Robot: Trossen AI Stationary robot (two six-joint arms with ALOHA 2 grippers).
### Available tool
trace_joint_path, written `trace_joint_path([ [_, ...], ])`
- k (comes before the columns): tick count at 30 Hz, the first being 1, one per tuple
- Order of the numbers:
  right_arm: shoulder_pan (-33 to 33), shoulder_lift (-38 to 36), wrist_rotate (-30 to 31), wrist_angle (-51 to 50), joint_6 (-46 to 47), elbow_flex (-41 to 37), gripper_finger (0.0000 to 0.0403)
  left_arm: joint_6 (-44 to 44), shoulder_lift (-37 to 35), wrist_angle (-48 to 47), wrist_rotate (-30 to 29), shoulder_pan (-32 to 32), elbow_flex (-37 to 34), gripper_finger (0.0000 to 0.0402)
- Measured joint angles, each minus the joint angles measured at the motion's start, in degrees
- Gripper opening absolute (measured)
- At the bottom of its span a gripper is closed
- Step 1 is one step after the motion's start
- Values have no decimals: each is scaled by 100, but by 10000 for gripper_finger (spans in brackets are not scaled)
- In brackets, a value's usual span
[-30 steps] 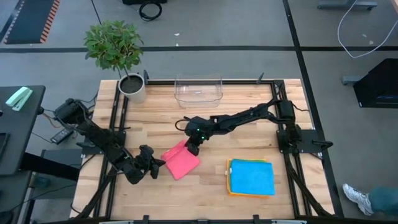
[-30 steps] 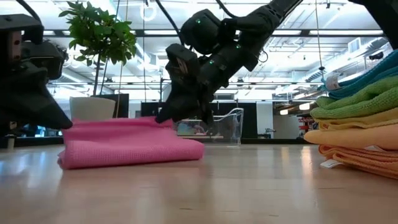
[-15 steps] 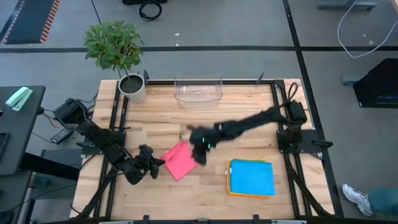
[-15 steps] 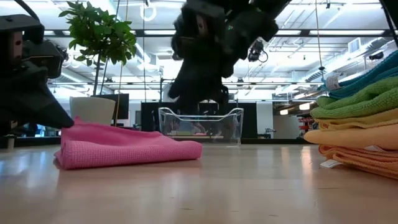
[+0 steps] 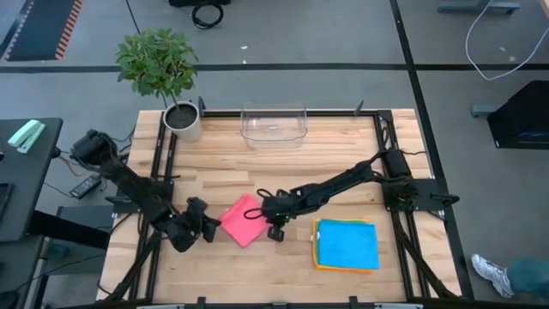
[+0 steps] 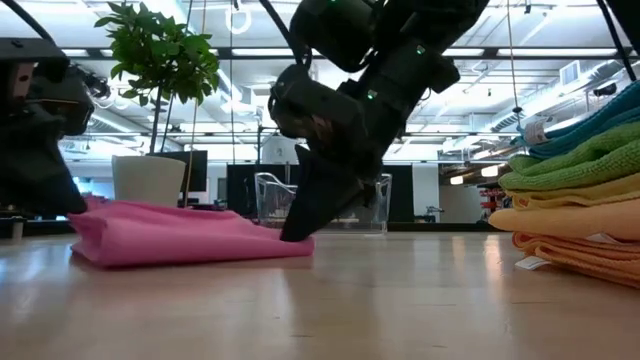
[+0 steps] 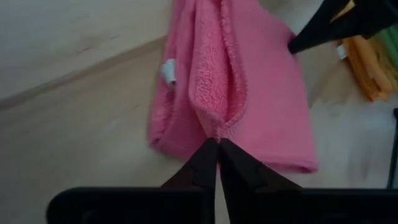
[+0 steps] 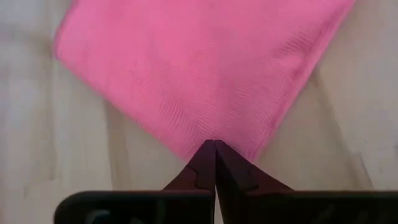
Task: Fold microfiber towels
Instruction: Fold the pink towel on the table
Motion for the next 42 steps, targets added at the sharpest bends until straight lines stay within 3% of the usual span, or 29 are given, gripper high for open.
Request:
trace_joint_path([
  [9,-59,26,2,155,-118,1,6,-108,-1419,-1671,502,0,1,15],
  [15,-173,-124,-257,470,10,1,6,244,-1596,-1676,574,85,0,87],
  [20,-243,-263,-291,685,210,3,5,-31,-1602,-2215,1436,340,0,154],
  [23,-237,-283,-296,807,253,3,5,-25,-1661,-2405,1602,495,-2,191],
  [28,-260,-284,-109,760,564,3,5,1194,-2023,-1856,1166,728,135,222],
  [34,-503,-228,-16,673,1296,11,5,3016,-1839,-1115,1343,1671,227,209],
  [42,-463,-240,-49,113,1504,6,5,4935,-810,165,3468,3994,227,212],
])
